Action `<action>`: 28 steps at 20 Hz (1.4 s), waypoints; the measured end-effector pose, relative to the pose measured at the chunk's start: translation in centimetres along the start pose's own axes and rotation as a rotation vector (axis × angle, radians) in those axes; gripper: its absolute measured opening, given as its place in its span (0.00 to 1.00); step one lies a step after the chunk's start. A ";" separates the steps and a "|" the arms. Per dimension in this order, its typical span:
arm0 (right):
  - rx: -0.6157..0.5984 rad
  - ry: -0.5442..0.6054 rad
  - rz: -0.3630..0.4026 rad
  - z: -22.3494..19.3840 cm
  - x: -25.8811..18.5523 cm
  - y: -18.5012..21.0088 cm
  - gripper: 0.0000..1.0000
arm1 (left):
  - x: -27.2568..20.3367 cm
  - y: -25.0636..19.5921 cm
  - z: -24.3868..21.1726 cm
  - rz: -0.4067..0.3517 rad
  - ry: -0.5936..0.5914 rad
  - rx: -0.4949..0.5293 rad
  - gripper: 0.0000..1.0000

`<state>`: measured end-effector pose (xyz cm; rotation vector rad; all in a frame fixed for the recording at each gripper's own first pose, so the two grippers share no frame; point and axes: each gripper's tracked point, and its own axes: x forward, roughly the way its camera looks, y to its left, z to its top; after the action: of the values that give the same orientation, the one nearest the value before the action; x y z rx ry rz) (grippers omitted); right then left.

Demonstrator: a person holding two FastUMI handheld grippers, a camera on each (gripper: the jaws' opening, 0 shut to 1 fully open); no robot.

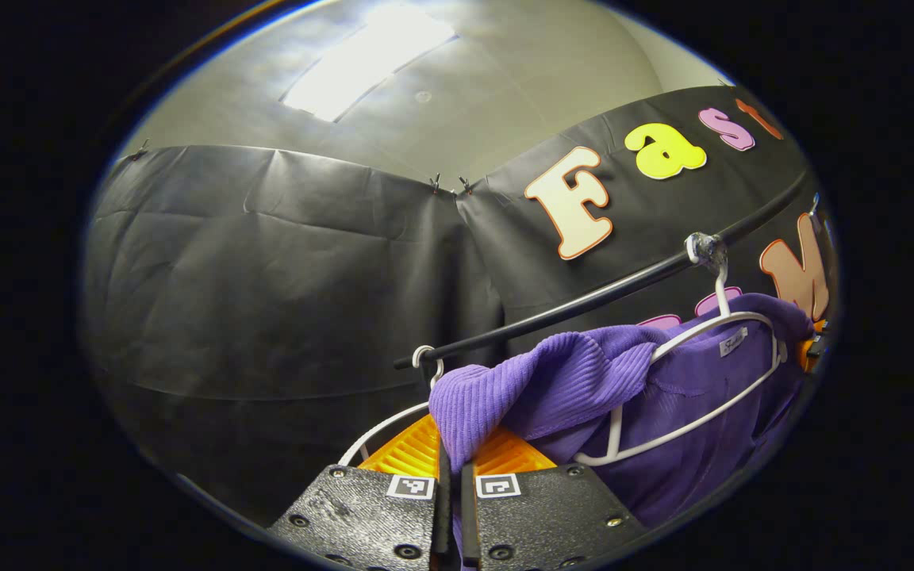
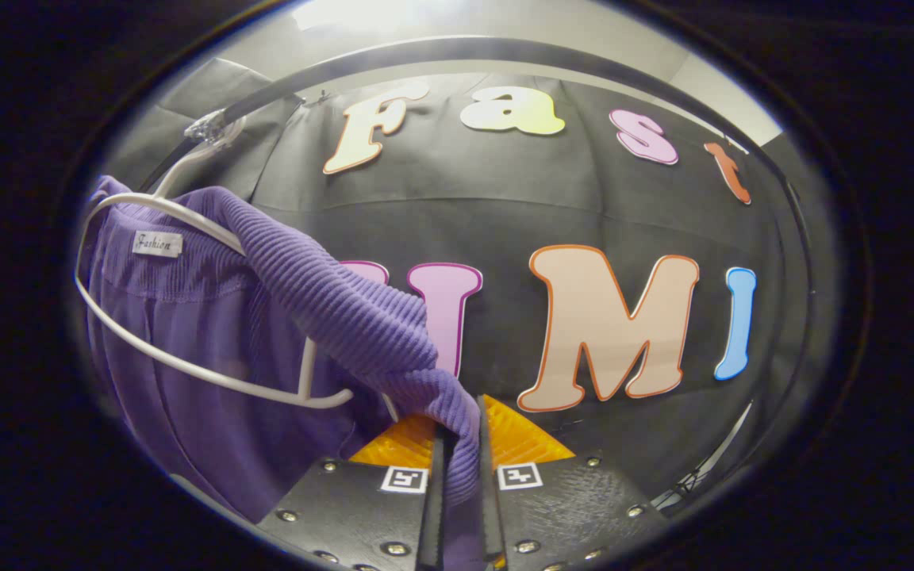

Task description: Grasp the clothes on the hanger with both hands and then place them into the laundry hamper below.

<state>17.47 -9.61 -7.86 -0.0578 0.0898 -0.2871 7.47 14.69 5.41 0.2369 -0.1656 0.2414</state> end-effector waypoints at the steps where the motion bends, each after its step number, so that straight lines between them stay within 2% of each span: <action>1: 0.013 -0.001 -0.002 0.1 0.3 -0.1 0.17 | 0.3 0.0 -0.2 0.003 0.002 0.002 0.07; 4: 0.031 -0.010 -0.012 0.8 1.5 -0.5 0.18 | 1.0 0.5 -0.5 0.014 -0.001 0.021 0.02; 5: 0.032 -0.012 -0.010 1.0 1.7 -0.5 0.18 | 1.2 0.5 -0.7 0.013 0.000 0.022 0.02; 6: 0.031 -0.017 -0.011 1.2 2.0 -0.6 0.18 | 1.4 0.4 -0.9 0.012 0.004 0.023 0.07; 7: 0.029 -0.022 -0.015 1.4 2.2 -0.8 0.13 | 1.5 0.3 -1.2 0.008 0.005 0.025 0.05; 8: 0.032 -0.024 -0.017 1.5 2.6 -1.0 0.18 | 1.6 0.2 -1.5 0.004 0.007 0.030 0.07; 13: 0.067 -0.018 -0.019 1.8 3.9 -1.3 0.17 | 2.3 -0.7 -3.8 -0.016 0.036 0.069 0.02; 18: 0.184 -0.009 -0.012 2.7 4.8 -1.6 0.17 | 2.4 -1.8 -5.9 -0.043 0.079 0.078 0.05; 19: 0.213 -0.012 -0.009 3.1 5.3 -1.7 0.13 | 2.4 -2.0 -6.0 -0.048 0.085 0.080 0.05; 20: 0.242 -0.021 -0.005 3.6 5.5 -2.0 0.18 | 2.4 -2.1 -5.9 -0.052 0.083 0.076 0.05; 23: 0.311 -0.053 0.004 5.5 6.7 -2.7 0.18 | 2.7 -2.1 -5.3 -0.054 0.067 0.062 0.05; 28: 0.281 -0.060 -0.013 4.8 7.0 -3.0 0.18 | 2.8 -2.7 -5.7 -0.067 0.073 0.056 0.02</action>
<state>23.81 -14.25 -3.39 0.2122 -0.0107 -0.3085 11.63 14.15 -0.08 0.2883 -0.0784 0.1878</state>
